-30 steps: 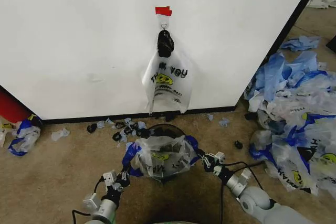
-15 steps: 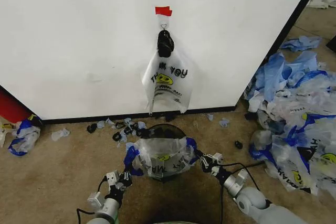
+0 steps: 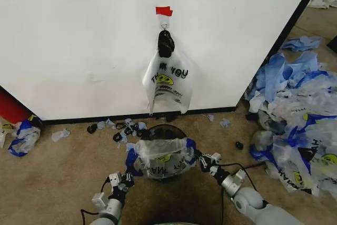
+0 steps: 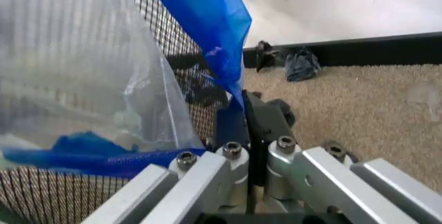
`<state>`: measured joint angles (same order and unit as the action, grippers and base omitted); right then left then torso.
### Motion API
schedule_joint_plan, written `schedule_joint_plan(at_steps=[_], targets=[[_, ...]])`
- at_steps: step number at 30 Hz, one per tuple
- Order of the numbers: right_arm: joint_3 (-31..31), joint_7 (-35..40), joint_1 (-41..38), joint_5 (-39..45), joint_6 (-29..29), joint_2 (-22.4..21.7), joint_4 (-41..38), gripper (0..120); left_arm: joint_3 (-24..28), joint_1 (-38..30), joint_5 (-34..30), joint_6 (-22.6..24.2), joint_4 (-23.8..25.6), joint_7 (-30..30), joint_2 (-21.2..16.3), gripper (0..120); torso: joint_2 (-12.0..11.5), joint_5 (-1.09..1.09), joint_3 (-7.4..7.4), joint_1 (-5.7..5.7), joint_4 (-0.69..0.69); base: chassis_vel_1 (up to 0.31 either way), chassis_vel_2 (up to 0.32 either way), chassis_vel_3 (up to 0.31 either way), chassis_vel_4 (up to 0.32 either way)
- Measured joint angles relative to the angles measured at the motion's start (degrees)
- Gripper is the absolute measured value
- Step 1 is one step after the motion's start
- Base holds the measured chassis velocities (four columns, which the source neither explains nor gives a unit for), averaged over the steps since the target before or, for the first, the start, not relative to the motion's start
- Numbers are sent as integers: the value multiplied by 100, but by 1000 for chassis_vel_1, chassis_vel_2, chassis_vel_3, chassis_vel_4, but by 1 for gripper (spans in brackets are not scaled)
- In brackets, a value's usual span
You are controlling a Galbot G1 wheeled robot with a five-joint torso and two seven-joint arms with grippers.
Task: Pick up the garbage bag from the wall and place it over the trash bin.
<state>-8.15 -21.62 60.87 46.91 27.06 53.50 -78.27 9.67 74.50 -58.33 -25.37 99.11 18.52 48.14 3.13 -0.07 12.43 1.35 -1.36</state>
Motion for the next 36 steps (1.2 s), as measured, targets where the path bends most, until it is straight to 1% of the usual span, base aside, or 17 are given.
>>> schedule_joint_plan(at_steps=[3,8,9,10,14,15,17,20,21,24,25,27,28,29,32,35,36], targets=[[1,33,-2,-144,18,20,69,0,5,3,14,5,-27,-23,9,3,0,0,0,0,0,0,0,0,0],[-1,59,-62,-232,76,137,254,0,48,-32,51,6,-168,-61,64,25,0,0,0,0,1,0,0,0,0],[-2,58,-71,-223,89,158,273,0,55,-49,48,6,-177,-63,74,29,0,0,0,0,1,0,0,0,0],[-2,58,-71,-223,89,158,273,0,55,-49,48,6,-177,-63,74,29,0,0,0,0,1,0,0,0,0],[8,-19,-74,-203,133,134,285,1,63,-84,50,23,-197,-84,68,47,0,1,0,0,1,0,0,0,0],[8,-19,-74,-203,133,134,285,1,63,-84,50,23,-197,-84,68,47,0,1,0,0,1,0,0,0,0],[51,-22,-36,-357,121,57,227,12,2,-33,98,58,-197,-94,52,56,0,-1,0,0,0,0,0,0,0],[83,97,52,-584,2,-156,20,23,-88,105,260,124,-149,-94,-8,70,0,-1,0,0,1,0,0,0,0],[83,97,52,-584,2,-156,20,23,-88,105,260,124,-149,-94,-8,70,0,-1,0,0,1,0,0,0,0],[139,165,93,-866,-28,-362,-100,38,-134,225,420,169,-81,-106,-72,83,0,1,0,0,0,0,0,0,0],[156,198,99,-925,-28,-399,-114,40,-139,237,444,171,-81,-105,-76,84,0,1,0,0,0,0,0,0,0],[218,295,107,-1073,0,-513,-158,50,-177,305,588,167,-107,-95,-95,94,0,-1,0,0,0,0,0,0,0],[218,295,107,-1073,0,-513,-158,50,-177,305,588,167,-107,-95,-95,94,0,-1,0,0,0,0,0,0,0],[244,305,109,-1102,16,-558,-181,53,-196,331,625,163,-108,-92,-105,97,0,-1,0,0,0,0,0,0,0],[334,268,112,-1009,62,-758,-329,67,-292,398,693,122,-41,-76,-127,100,0,-1,0,0,1,0,0,0,0],[422,32,81,-768,70,-859,-405,80,-380,411,747,101,37,-37,-112,100,0,0,0,0,0,0,0,0,0],[422,32,81,-768,70,-859,-405,80,-380,411,747,101,37,-37,-112,100,0,0,0,0,0,0,0,0,0]])
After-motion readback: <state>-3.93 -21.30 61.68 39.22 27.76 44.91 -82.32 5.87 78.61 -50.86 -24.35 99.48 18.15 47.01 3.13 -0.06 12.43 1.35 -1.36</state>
